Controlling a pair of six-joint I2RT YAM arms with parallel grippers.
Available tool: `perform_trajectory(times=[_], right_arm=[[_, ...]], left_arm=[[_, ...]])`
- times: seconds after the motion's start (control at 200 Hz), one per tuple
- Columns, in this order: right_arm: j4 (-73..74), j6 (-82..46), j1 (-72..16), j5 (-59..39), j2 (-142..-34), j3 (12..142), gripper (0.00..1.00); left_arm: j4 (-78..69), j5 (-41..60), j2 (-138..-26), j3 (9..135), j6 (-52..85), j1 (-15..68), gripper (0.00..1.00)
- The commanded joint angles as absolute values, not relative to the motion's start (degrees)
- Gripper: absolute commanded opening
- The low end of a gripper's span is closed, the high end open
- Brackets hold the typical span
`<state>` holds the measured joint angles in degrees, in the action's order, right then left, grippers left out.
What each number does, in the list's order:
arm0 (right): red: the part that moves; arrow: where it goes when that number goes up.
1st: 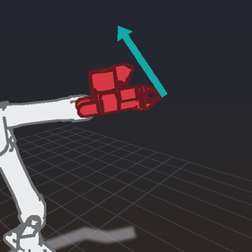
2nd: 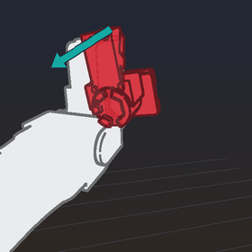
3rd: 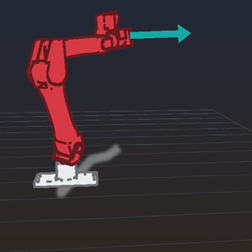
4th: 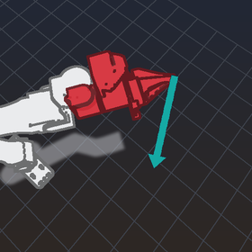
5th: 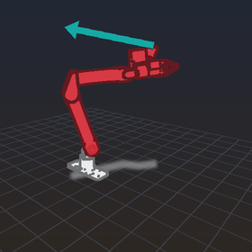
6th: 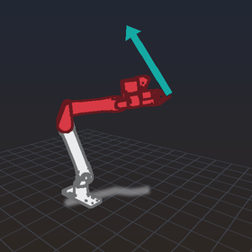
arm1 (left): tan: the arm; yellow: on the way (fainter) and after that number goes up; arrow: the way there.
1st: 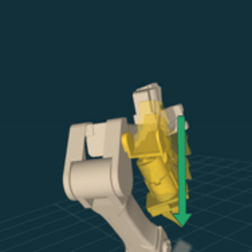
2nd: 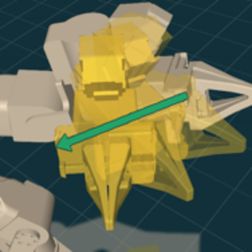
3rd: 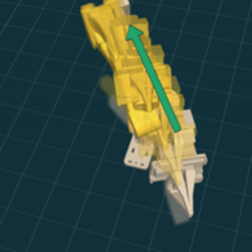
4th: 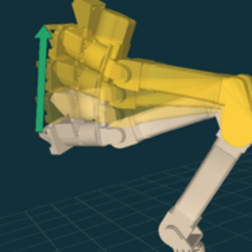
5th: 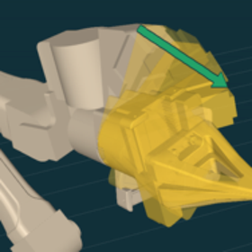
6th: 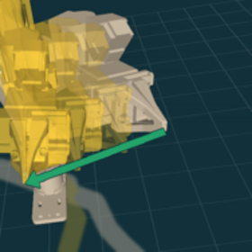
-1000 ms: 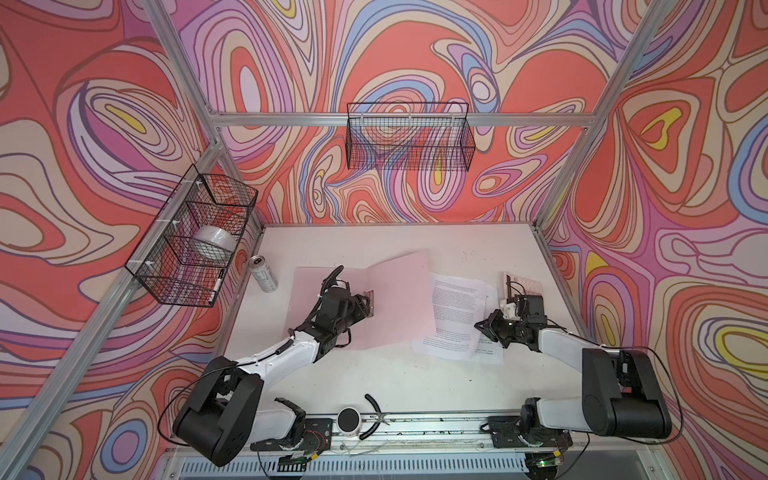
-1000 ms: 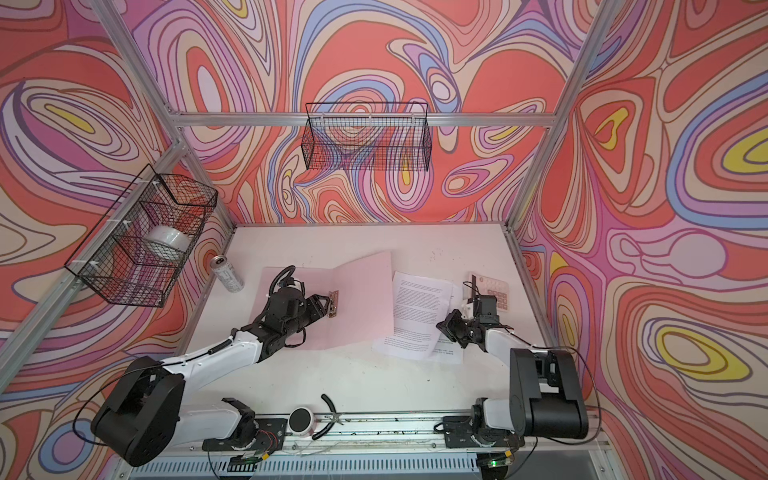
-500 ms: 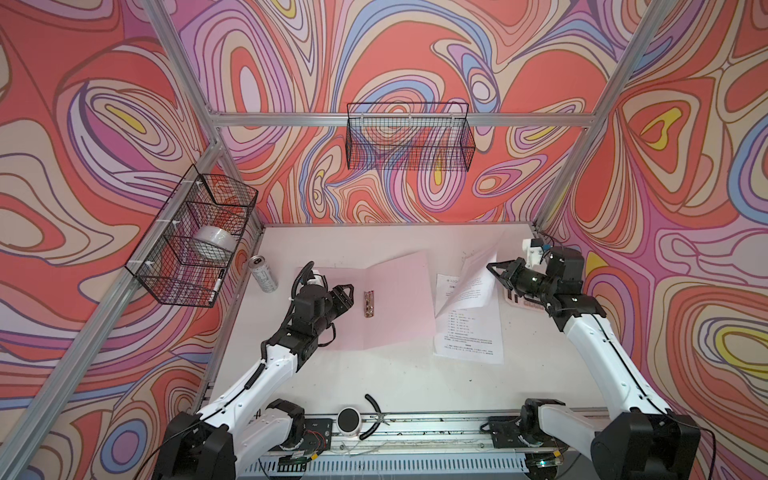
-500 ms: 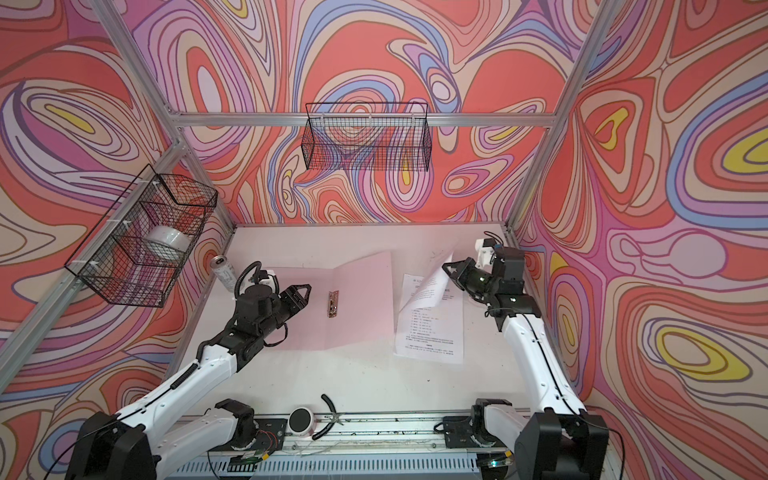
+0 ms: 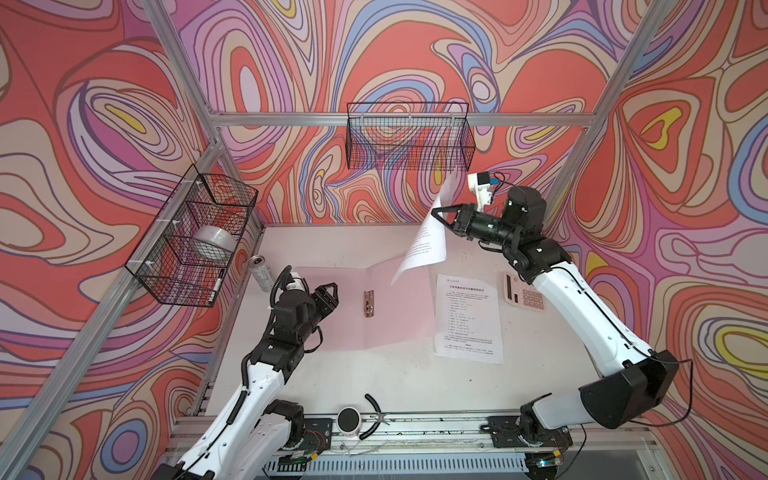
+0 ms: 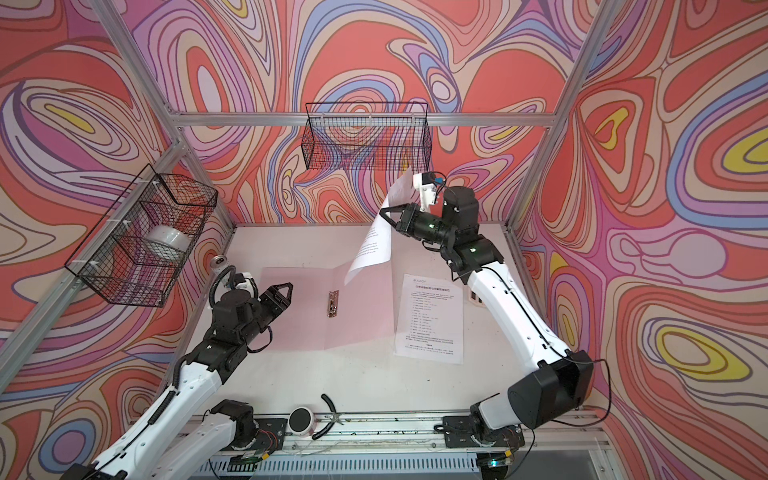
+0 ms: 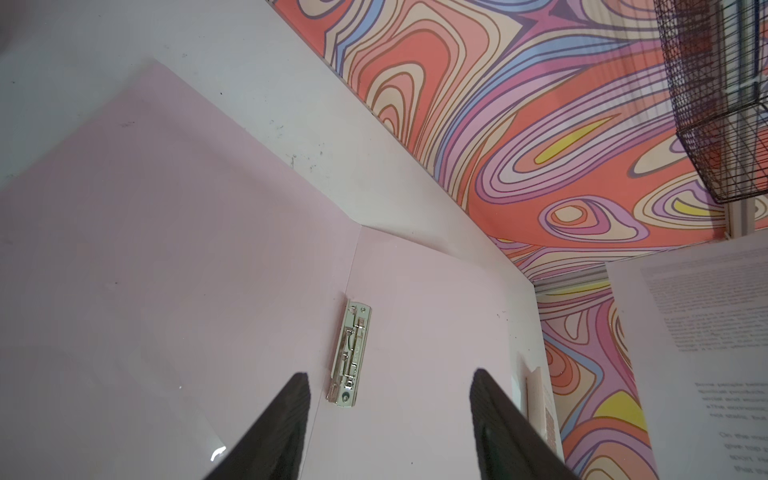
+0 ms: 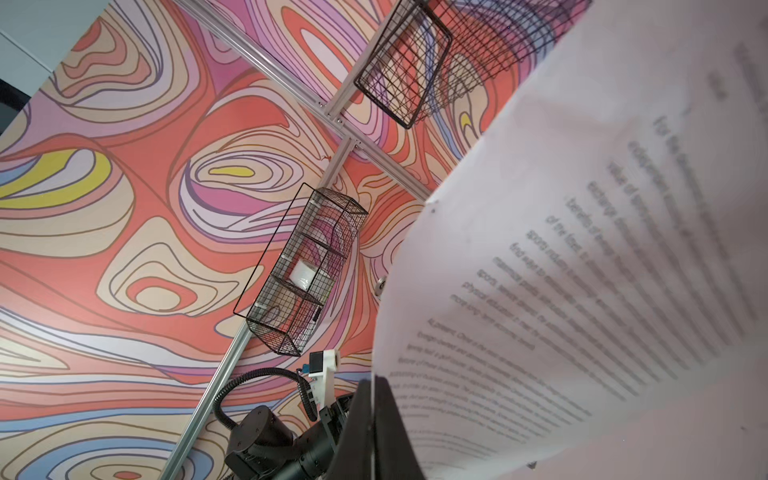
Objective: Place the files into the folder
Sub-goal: 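Lift the top printed sheet with the right gripper toward the open folder, then lower the printed sheet onto the pink folder beside the clip with the right gripper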
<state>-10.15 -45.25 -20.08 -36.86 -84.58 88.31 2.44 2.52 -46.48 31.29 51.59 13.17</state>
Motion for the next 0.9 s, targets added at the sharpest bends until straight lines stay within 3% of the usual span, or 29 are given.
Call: perform_trajectory(times=[0.0,0.115,0.295,0.636,0.896], right_arm=[[-8.4,-45.4,-21.7,-35.1,-86.6,89.0,0.0],[-6.5,-46.5,-23.3,-30.9,-87.3,85.3,0.0],[1.5,-49.9,-26.4,-16.6,-87.7,73.1,0.0],[10.8,-51.9,-36.6,4.3,-98.8,63.9,0.0],[10.7,-42.1,-43.6,14.3,-101.1,64.2,0.0]], left_arm=[[7.6,1.2,-44.1,31.7,50.6,11.6,0.66],[8.1,2.2,-43.5,31.2,50.3,10.4,0.69],[8.7,2.2,-44.6,30.7,50.0,9.7,0.79],[8.9,4.2,-47.4,30.8,49.5,8.7,0.78],[8.7,4.3,-46.9,28.0,50.6,8.5,0.77]])
